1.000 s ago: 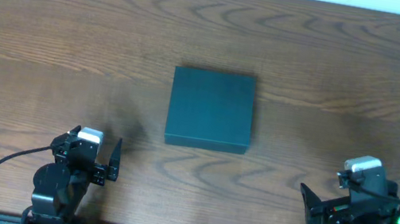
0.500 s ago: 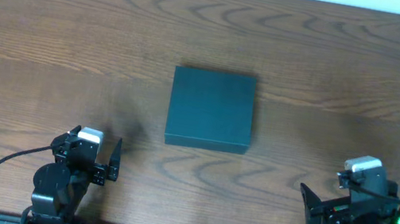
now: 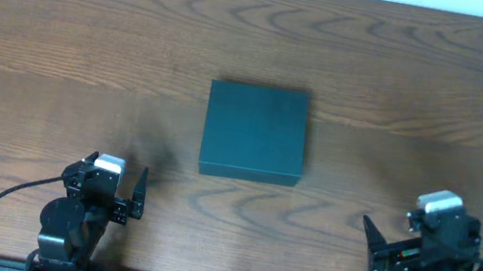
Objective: Pack container
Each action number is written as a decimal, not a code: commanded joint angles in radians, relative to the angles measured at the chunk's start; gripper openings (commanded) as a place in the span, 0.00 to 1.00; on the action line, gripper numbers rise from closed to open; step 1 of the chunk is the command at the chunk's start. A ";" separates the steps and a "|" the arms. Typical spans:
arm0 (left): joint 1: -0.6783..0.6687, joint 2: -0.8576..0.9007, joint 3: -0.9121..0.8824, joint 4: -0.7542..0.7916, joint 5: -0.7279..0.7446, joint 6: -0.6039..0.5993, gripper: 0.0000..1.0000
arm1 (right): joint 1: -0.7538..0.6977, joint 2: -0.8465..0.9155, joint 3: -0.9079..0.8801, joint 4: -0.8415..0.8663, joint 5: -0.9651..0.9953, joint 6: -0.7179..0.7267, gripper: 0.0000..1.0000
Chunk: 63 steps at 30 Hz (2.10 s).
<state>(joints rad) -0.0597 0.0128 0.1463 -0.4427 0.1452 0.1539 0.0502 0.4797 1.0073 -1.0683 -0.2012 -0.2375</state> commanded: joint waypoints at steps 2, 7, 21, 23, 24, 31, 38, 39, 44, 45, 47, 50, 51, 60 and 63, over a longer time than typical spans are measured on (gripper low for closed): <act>0.000 -0.008 -0.019 -0.001 0.012 -0.005 0.95 | 0.009 -0.185 -0.256 0.162 -0.035 0.046 0.99; 0.000 -0.008 -0.019 -0.001 0.012 -0.005 0.95 | 0.009 -0.378 -0.541 0.273 -0.035 0.124 0.99; 0.000 -0.008 -0.019 -0.001 0.012 -0.005 0.95 | 0.017 -0.475 -0.814 0.317 -0.039 0.178 0.99; 0.000 -0.008 -0.019 -0.001 0.013 -0.005 0.95 | 0.017 -0.475 -0.839 0.317 -0.038 0.177 0.99; 0.000 -0.008 -0.019 -0.001 0.012 -0.005 0.95 | 0.017 -0.475 -0.839 0.312 -0.029 0.177 0.99; 0.000 -0.008 -0.019 -0.001 0.012 -0.005 0.95 | 0.017 -0.475 -0.839 0.320 -0.028 0.177 0.99; 0.000 -0.008 -0.019 -0.001 0.012 -0.005 0.95 | 0.017 -0.474 -0.839 0.320 -0.028 0.177 0.99; 0.000 -0.008 -0.019 -0.001 0.012 -0.005 0.95 | 0.017 -0.474 -0.839 0.320 -0.028 0.177 0.99; 0.000 -0.008 -0.019 -0.001 0.012 -0.005 0.95 | 0.017 -0.474 -0.839 0.320 -0.028 0.177 0.99; 0.000 -0.008 -0.019 -0.001 0.012 -0.005 0.95 | 0.017 -0.474 -0.839 0.320 -0.028 0.177 0.99; 0.000 -0.008 -0.019 -0.001 0.012 -0.005 0.95 | 0.017 -0.474 -0.839 0.320 -0.028 0.177 0.99; 0.000 -0.008 -0.019 -0.001 0.013 -0.005 0.95 | 0.017 -0.474 -0.839 0.320 -0.028 0.177 0.99; 0.000 -0.008 -0.019 -0.001 0.012 -0.005 0.95 | 0.017 -0.474 -0.839 0.320 -0.028 0.177 0.99; 0.000 -0.008 -0.019 -0.001 0.013 -0.004 0.95 | 0.017 -0.474 -0.839 0.320 -0.028 0.177 0.99; 0.000 -0.008 -0.019 -0.001 0.012 -0.005 0.95 | 0.017 -0.474 -0.839 0.320 -0.028 0.177 0.99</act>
<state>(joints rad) -0.0597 0.0109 0.1459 -0.4423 0.1505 0.1539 0.0509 0.0147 0.1734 -0.7471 -0.2317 -0.0757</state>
